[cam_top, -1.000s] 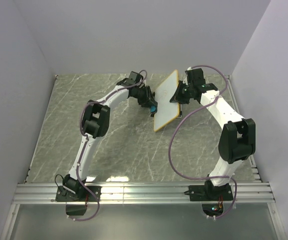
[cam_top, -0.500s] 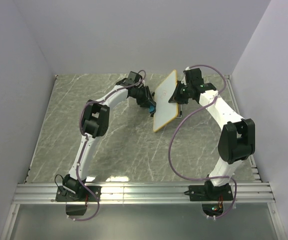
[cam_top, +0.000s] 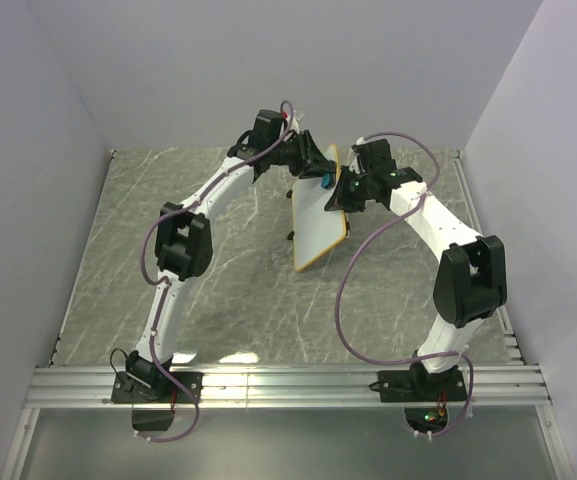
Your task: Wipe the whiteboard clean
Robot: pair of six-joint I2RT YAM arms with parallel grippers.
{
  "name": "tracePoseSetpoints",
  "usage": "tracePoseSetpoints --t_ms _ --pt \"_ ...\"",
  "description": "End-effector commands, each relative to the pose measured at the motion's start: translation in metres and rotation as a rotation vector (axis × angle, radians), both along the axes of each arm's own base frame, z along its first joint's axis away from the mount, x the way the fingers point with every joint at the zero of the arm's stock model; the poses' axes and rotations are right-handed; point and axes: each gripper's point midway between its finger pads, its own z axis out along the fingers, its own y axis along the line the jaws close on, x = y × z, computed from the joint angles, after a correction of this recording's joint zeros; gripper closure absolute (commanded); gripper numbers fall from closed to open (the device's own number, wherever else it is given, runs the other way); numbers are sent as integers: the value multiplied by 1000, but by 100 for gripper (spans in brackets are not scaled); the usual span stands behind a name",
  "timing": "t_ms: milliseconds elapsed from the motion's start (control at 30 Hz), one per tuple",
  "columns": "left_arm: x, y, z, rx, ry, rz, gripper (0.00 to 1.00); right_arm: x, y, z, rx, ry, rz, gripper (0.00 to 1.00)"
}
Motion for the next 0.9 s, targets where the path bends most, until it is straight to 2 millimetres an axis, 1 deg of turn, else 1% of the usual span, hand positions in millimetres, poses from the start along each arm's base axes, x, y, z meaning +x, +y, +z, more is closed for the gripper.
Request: tracePoseSetpoints --t_ms 0,67,133,167,200,267,300,367,400,467,500,567,633,733,800,833,867 --pt "-14 -18 13 -21 -19 -43 100 -63 67 18 222 170 265 100" --pt "-11 -11 -12 44 19 -17 100 -63 67 19 221 169 265 100" --pt "-9 -4 -45 123 42 5 100 -63 66 21 218 164 267 100" --pt "-11 -1 -59 155 67 8 100 -62 67 21 218 163 268 100" --pt "-16 3 -83 192 107 8 100 -62 66 20 215 166 268 100" --pt "-19 11 -109 251 135 19 100 -62 67 20 217 165 268 100" --pt "-25 16 -133 287 176 20 100 -62 67 21 220 165 270 100" --pt "-31 24 -157 336 213 25 100 -61 68 21 223 165 269 100" --pt "-36 29 -177 367 251 25 100 -61 68 20 223 164 271 100" --pt "-40 36 -198 414 271 19 100 -61 68 20 225 166 271 100" --pt "-44 40 -214 445 299 17 100 -60 69 20 225 164 271 100" --pt "-46 45 -225 463 315 18 100 -61 69 19 227 165 273 100" --pt "-44 46 -226 464 308 23 100 -61 69 19 225 164 274 100" --pt "-35 42 -207 433 268 27 100 -61 68 19 224 166 277 100" --pt "-28 35 -185 389 238 27 100 -61 68 18 224 167 275 100" --pt "-29 30 -174 352 249 17 100 -61 69 17 224 170 277 100" --pt "-22 24 -154 318 212 17 100 -62 69 16 225 172 278 100"
